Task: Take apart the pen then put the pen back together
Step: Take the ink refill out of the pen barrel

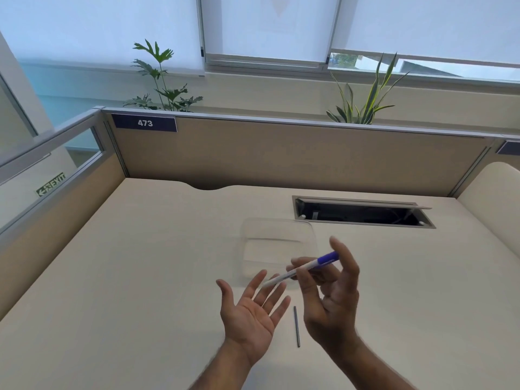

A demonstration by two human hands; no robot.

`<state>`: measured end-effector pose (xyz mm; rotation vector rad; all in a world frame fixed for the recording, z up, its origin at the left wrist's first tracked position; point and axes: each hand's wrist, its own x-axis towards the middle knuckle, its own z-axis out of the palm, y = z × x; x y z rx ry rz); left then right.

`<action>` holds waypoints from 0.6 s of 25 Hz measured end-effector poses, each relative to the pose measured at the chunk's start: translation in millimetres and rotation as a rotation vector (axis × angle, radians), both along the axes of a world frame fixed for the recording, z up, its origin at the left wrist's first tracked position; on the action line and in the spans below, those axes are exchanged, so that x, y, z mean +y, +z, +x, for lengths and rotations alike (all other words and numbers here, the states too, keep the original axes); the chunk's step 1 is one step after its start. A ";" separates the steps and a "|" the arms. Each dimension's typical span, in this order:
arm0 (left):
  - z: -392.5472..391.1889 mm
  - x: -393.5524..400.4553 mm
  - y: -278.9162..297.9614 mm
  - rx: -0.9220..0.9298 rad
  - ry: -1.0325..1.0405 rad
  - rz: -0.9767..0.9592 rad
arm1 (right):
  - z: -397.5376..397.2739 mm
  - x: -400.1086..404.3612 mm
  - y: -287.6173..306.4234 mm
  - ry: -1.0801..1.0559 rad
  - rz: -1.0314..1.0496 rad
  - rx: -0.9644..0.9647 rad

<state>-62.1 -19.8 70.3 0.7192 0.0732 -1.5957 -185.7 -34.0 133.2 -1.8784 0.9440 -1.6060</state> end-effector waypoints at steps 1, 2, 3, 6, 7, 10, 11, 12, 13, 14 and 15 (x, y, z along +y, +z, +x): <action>-0.6 -0.3 2.5 0.009 -0.005 -0.011 | -0.1 2.9 -4.5 0.017 0.041 0.018; -1.9 0.6 5.0 0.022 -0.022 -0.027 | 1.1 7.8 -9.9 0.076 0.095 0.091; -3.8 2.3 5.5 0.034 -0.047 -0.038 | 2.2 13.0 -15.2 0.155 0.145 0.200; -7.3 7.7 4.4 0.050 -0.081 -0.052 | 1.9 13.1 -25.0 0.218 0.147 0.314; -7.6 7.3 3.7 0.043 -0.083 -0.057 | 1.7 10.9 -24.5 0.199 0.121 0.284; -5.7 5.2 2.2 0.001 -0.061 -0.042 | 1.9 8.0 -20.2 0.162 0.058 0.230; -5.1 4.3 2.0 -0.014 -0.050 -0.032 | 1.6 7.3 -18.4 0.151 0.048 0.217; -4.8 4.0 2.0 -0.021 -0.039 -0.022 | 1.4 6.8 -14.9 0.141 0.038 0.205; -4.3 4.2 1.6 -0.029 -0.031 -0.008 | 1.8 5.9 -9.0 0.130 0.027 0.187; -4.4 4.7 1.0 -0.035 -0.026 0.005 | 1.5 4.3 -1.4 0.117 0.013 0.159; -4.7 4.7 -0.5 -0.042 -0.018 0.022 | 0.5 1.8 6.1 0.099 -0.007 0.124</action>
